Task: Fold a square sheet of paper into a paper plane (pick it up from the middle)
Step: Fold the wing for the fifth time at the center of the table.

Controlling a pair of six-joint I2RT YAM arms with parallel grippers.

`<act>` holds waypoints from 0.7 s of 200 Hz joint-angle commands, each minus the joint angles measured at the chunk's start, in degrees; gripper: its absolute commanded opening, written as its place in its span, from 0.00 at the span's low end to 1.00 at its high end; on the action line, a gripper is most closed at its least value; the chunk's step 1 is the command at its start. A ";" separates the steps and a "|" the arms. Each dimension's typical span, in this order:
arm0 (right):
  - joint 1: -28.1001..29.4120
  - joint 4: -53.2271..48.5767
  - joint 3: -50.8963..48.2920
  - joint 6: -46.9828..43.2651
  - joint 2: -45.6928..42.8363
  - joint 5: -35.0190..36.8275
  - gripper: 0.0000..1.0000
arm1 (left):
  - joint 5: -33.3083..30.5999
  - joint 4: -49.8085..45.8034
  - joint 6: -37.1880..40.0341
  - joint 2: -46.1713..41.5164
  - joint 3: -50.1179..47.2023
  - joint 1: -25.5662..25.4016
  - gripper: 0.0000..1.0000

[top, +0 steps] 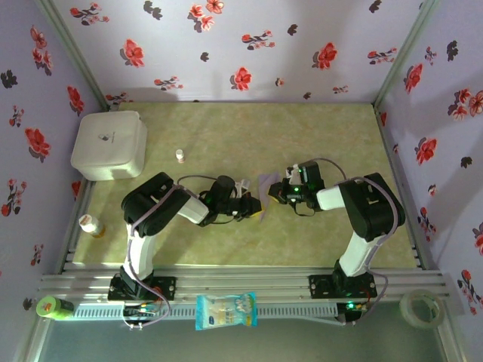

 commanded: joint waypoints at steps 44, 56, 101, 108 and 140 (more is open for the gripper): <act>-0.42 -5.37 0.91 -2.57 1.45 3.96 0.06 | -0.56 -4.73 0.13 3.60 -1.29 0.69 0.00; -0.42 -7.18 1.50 -3.14 1.83 4.39 0.05 | -0.30 -4.38 0.04 3.58 -1.43 0.70 0.00; -0.35 -14.89 3.16 -4.49 0.61 7.72 0.04 | 0.01 -6.12 0.94 3.18 -1.09 0.78 0.02; -0.33 -16.70 3.48 -4.72 0.42 8.62 0.04 | -0.03 -6.72 1.24 3.06 -0.91 0.78 0.04; -0.08 -20.69 4.34 -5.45 0.46 9.99 0.04 | -0.03 -10.80 3.41 1.57 0.02 0.74 0.10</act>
